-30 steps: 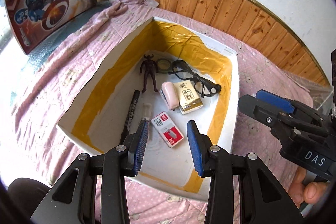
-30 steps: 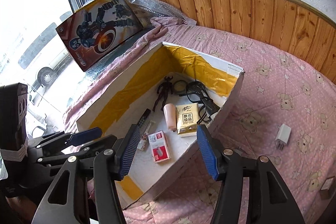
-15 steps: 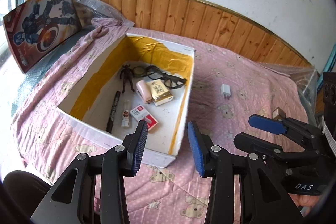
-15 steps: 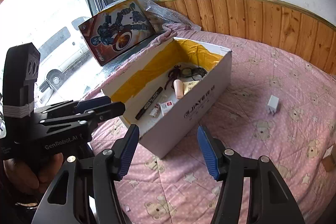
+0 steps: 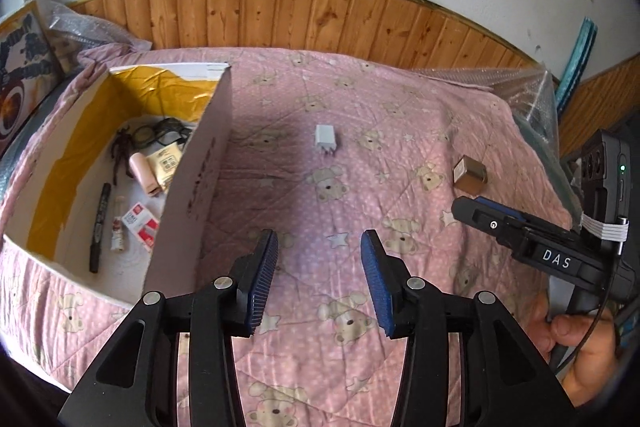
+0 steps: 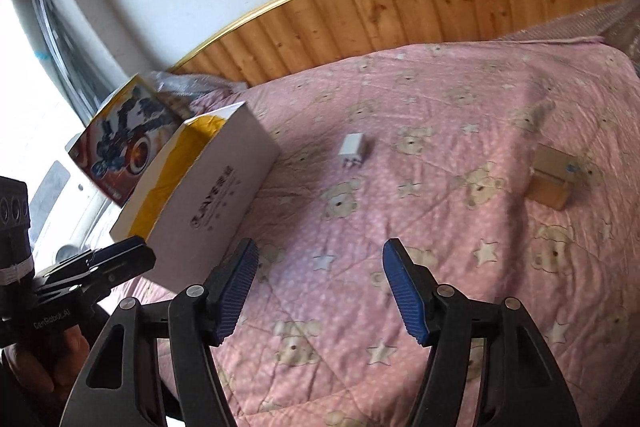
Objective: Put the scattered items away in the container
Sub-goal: 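Move both open grippers toward the white charger and gold box, then grasp the white charger with the left gripper while the right grasps the gold box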
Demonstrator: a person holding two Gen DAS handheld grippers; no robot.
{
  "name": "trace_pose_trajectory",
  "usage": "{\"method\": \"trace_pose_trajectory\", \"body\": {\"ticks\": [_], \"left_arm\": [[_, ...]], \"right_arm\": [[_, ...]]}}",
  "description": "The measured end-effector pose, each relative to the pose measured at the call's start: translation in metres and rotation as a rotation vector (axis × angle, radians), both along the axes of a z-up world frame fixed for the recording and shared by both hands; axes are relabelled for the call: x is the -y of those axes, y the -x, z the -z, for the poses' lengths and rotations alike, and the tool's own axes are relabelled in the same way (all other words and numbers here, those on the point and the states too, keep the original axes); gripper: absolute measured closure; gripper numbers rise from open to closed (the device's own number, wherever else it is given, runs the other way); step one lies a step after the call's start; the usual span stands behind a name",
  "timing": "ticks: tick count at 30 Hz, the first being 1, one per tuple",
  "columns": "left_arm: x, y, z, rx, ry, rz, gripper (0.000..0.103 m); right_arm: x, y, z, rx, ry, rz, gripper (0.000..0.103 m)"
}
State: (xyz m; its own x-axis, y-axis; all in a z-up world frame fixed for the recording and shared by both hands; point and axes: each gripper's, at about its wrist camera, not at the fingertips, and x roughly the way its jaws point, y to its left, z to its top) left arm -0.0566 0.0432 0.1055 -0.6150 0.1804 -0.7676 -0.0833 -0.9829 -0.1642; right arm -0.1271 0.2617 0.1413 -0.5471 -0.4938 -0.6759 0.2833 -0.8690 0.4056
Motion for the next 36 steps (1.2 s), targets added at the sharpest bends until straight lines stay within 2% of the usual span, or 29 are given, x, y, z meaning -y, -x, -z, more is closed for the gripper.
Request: {"method": "trace_pose_trajectory", "body": {"ticks": [3, 6, 14, 22, 26, 29, 33, 34, 36], "left_arm": [[-0.017, 0.025, 0.006, 0.010, -0.004, 0.026, 0.055], [-0.035, 0.055, 0.015, 0.025, -0.019, 0.054, 0.052], [-0.057, 0.143, 0.063, 0.088, 0.008, 0.046, 0.051], [-0.054, 0.220, 0.110, 0.125, 0.047, -0.014, 0.051], [-0.055, 0.237, 0.130, 0.133, 0.096, -0.032, 0.051], [-0.049, 0.246, 0.148, 0.163, 0.076, -0.056, 0.051], [-0.056, 0.257, 0.152, 0.110, 0.102, -0.037, 0.048], [-0.058, 0.259, 0.153, 0.106, 0.111, -0.021, 0.049], [-0.065, 0.258, 0.151, 0.095, 0.163, 0.001, 0.067]], "right_arm": [[-0.029, 0.012, 0.007, 0.010, 0.002, 0.110, 0.033], [-0.057, 0.019, 0.013, 0.010, 0.007, 0.218, 0.023], [-0.102, 0.059, 0.036, 0.037, -0.065, 0.433, 0.022], [-0.107, 0.113, 0.068, 0.084, -0.222, 0.503, 0.021], [-0.106, 0.124, 0.080, 0.089, -0.277, 0.504, 0.021], [-0.105, 0.131, 0.091, 0.107, -0.304, 0.496, 0.021], [-0.109, 0.136, 0.103, 0.129, -0.301, 0.506, 0.021], [-0.112, 0.136, 0.104, 0.128, -0.282, 0.507, 0.022], [-0.114, 0.136, 0.106, 0.138, -0.253, 0.496, 0.044]]}}
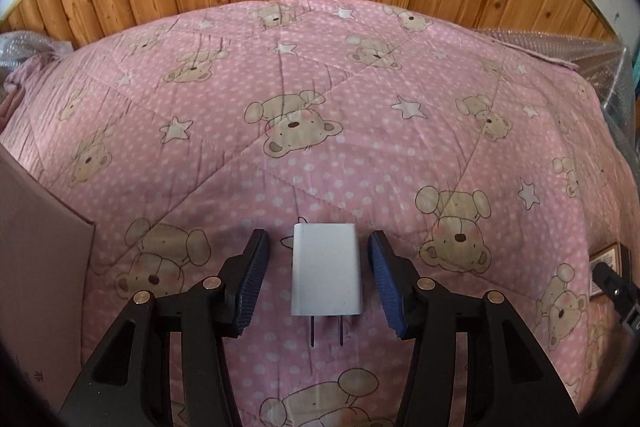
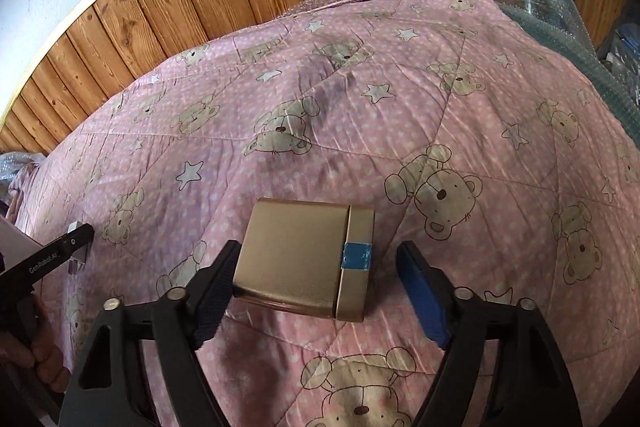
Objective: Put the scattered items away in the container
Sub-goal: 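Grasp the white charger with the left gripper while the right grasps the gold box, then carry the white charger and gold box over the white box with both grippers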
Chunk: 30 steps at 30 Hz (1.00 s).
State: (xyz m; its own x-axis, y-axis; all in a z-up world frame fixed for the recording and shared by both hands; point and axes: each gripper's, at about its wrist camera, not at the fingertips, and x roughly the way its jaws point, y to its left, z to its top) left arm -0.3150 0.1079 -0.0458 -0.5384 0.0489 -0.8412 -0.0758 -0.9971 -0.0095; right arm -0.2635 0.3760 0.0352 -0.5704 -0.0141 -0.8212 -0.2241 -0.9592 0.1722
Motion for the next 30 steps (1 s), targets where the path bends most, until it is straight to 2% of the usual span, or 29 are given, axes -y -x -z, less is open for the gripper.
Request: {"method": "trace_pose_trajectory", "body": {"ticks": [1, 2, 10, 17, 24, 30], "left_arm": [[-0.002, -0.002, -0.002, 0.000, 0.004, 0.015, 0.072], [-0.003, -0.005, -0.004, 0.002, -0.004, 0.015, 0.072], [0.010, -0.055, -0.027, -0.006, -0.095, -0.002, 0.072], [0.020, -0.117, -0.050, -0.007, -0.132, 0.022, 0.072], [0.031, -0.176, -0.066, -0.011, -0.168, 0.030, 0.072], [0.042, -0.217, -0.075, -0.007, -0.179, 0.021, 0.072]], "right_arm": [[0.000, 0.000, 0.000, 0.008, 0.000, -0.004, 0.051], [0.001, 0.000, -0.002, 0.003, -0.002, -0.008, 0.051], [0.021, -0.013, -0.030, -0.065, 0.049, -0.058, 0.051], [0.040, -0.030, -0.043, -0.080, 0.126, -0.106, 0.051], [0.062, -0.063, -0.049, -0.074, 0.143, -0.163, 0.051], [0.083, -0.092, -0.052, -0.065, 0.117, -0.216, 0.051]]}}
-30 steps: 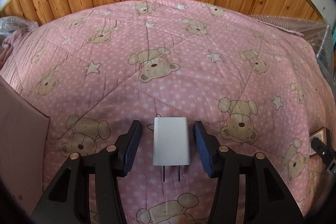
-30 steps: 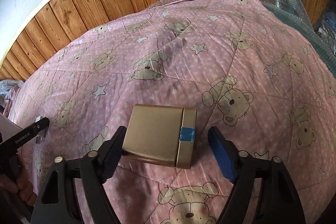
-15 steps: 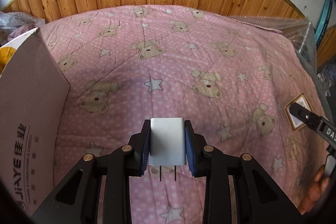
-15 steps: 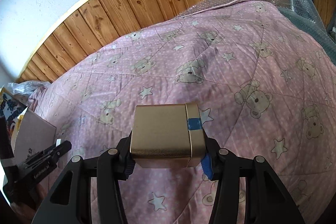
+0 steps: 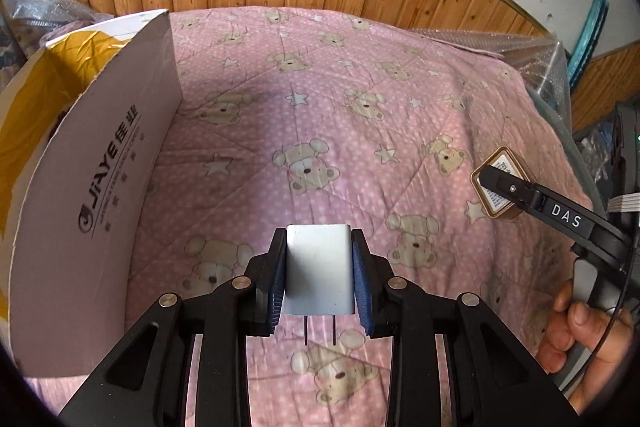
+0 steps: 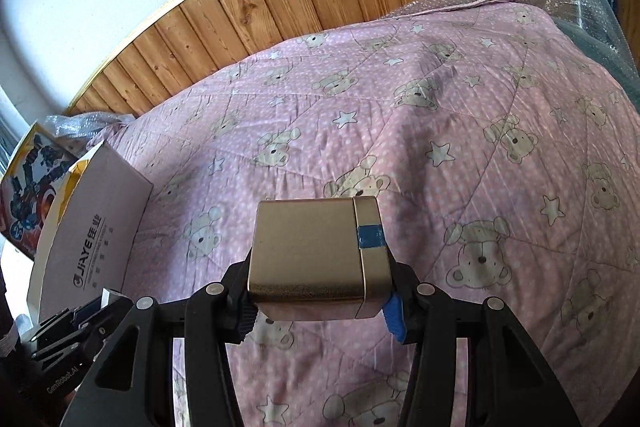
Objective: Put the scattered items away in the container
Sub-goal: 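Carry the white charger and gold box over the white box with both grippers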
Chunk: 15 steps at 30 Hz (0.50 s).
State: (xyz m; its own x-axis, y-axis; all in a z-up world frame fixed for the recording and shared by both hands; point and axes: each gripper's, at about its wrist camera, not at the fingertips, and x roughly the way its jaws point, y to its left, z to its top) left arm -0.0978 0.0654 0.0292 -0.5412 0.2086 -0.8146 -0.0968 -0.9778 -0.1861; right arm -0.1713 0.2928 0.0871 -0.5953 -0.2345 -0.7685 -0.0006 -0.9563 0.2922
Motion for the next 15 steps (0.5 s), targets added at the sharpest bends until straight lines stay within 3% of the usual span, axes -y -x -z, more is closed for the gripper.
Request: {"method": "trace_pose_trajectory", "body": {"ticks": [15], "left_arm": [[0.025, -0.083, -0.029, -0.065, -0.063, 0.026, 0.072]], "right_arm": [[0.050, -0.097, -0.006, 0.010, -0.083, -0.097, 0.051]]}}
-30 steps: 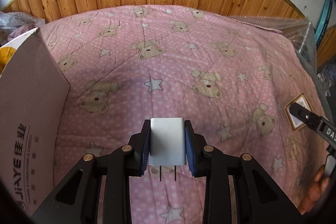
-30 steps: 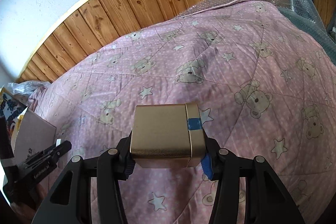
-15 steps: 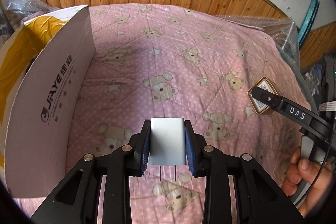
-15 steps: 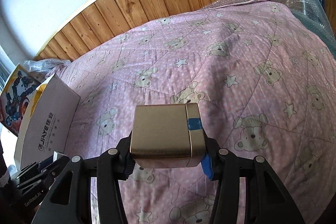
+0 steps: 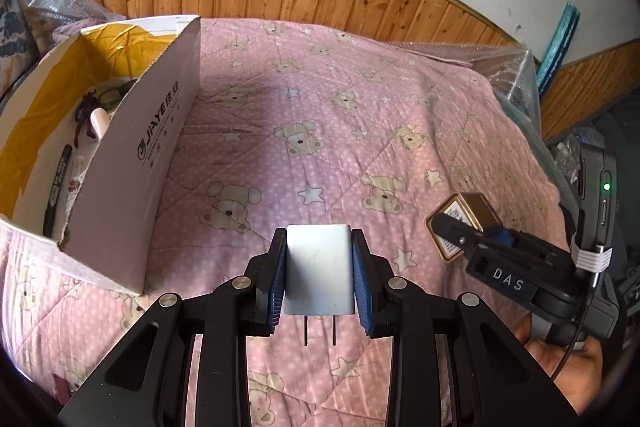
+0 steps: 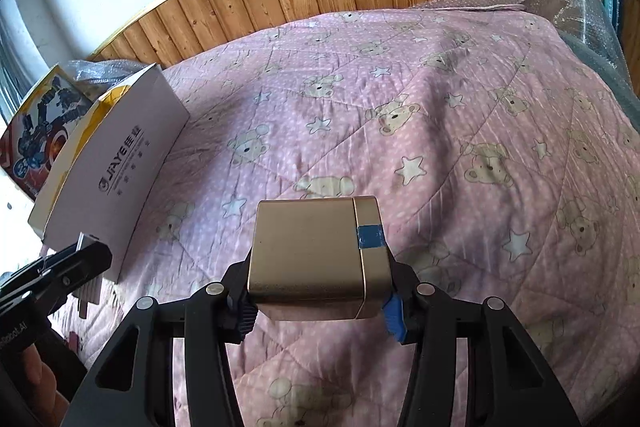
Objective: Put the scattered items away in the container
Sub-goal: 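Carry the white charger and gold box over the white box with both grippers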
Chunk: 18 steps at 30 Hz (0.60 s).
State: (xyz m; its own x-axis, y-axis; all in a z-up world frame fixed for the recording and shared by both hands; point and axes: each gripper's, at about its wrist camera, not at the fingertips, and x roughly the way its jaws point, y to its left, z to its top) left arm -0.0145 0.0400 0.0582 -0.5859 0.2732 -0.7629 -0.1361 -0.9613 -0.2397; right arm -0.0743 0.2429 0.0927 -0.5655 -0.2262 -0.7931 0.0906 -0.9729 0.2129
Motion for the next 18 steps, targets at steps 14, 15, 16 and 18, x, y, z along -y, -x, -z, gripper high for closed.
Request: {"method": "trace_pose_trajectory", "body": {"ticks": [14, 15, 16, 18], "left_arm": [[0.044, -0.050, -0.042, -0.082, -0.024, -0.050, 0.072], [0.048, -0.052, -0.044, -0.086, -0.031, -0.056, 0.072], [0.052, -0.054, -0.046, -0.091, -0.036, -0.064, 0.072], [0.060, -0.055, -0.051, -0.097, -0.045, -0.078, 0.072]], "right_arm": [[0.083, -0.083, -0.044, -0.049, -0.065, -0.220, 0.051], [0.086, -0.084, -0.047, -0.056, -0.073, -0.230, 0.051], [0.089, -0.086, -0.050, -0.062, -0.078, -0.238, 0.051], [0.096, -0.090, -0.058, -0.071, -0.085, -0.259, 0.051]]}}
